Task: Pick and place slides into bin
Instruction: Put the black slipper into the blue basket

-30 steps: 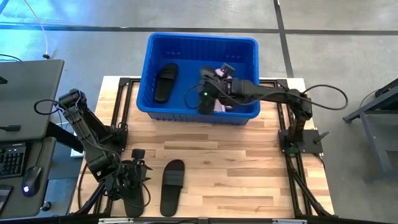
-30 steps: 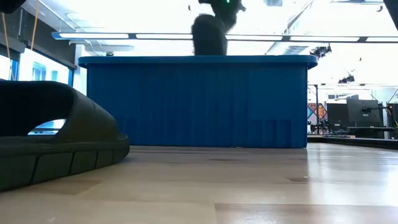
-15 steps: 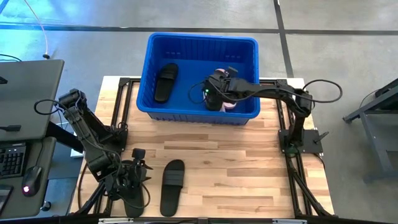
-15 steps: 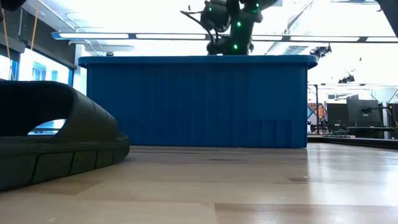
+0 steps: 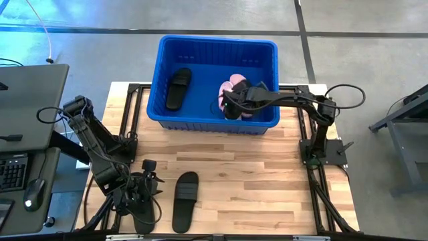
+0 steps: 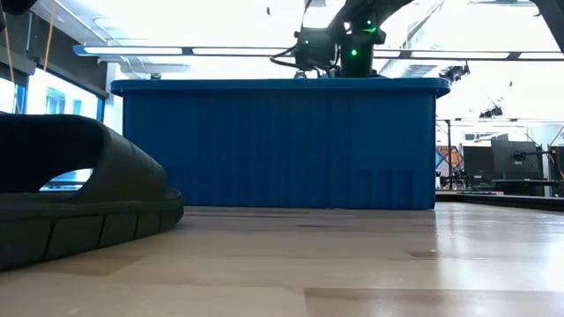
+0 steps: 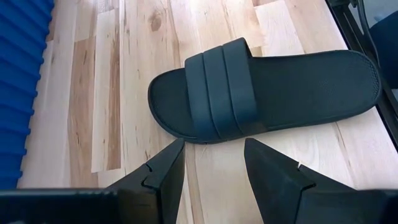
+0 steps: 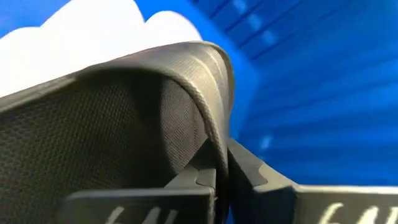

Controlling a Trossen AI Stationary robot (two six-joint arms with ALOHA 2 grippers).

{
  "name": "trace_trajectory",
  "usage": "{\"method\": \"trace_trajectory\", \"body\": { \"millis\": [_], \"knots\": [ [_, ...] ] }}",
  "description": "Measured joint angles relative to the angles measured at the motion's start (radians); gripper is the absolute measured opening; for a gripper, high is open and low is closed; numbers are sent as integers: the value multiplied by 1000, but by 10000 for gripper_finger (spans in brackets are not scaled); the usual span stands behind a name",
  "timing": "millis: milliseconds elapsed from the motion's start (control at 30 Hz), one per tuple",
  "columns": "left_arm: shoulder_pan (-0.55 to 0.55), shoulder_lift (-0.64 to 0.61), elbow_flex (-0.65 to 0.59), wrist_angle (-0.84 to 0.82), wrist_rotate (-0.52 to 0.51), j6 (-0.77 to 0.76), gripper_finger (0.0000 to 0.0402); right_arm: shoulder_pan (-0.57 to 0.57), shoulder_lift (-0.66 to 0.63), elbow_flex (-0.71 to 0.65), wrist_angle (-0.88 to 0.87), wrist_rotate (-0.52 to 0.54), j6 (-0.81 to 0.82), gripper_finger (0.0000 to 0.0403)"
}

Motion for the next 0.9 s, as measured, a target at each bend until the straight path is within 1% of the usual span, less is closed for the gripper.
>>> {"method": "trace_trajectory", "body": {
  "millis": [67, 133, 300, 400, 467, 533, 700, 833, 900],
  "knots": [
    [0, 0, 0, 0, 0, 0, 156, 11, 0, 0, -25, -51, 98, 0],
    [0, 0, 0, 0, 0, 0, 156, 10, 0, 0, -14, -106, 146, 0],
    [0, 0, 0, 5, 0, -1, 156, 0, -2, 1, 1, -179, 119, 9],
    [0, 0, 0, 10, 0, -1, 156, -4, -2, 1, 2, -259, 120, 29],
    [0, 0, 0, 13, 0, -2, 156, -12, -4, 2, -1, -345, 102, 50],
    [0, 0, 0, 17, -1, -2, 156, -21, -5, 3, -1, -401, 91, 72],
    [0, 0, 0, 24, -5, -2, 156, -23, -4, 3, 0, -409, 91, 125],
    [0, 0, 0, 24, -7, -2, 156, -24, -3, 3, 6, -410, 84, 157],
    [0, 0, 0, 24, -7, -2, 156, -23, -1, 14, -4, -412, 49, 169]
  ]
}}
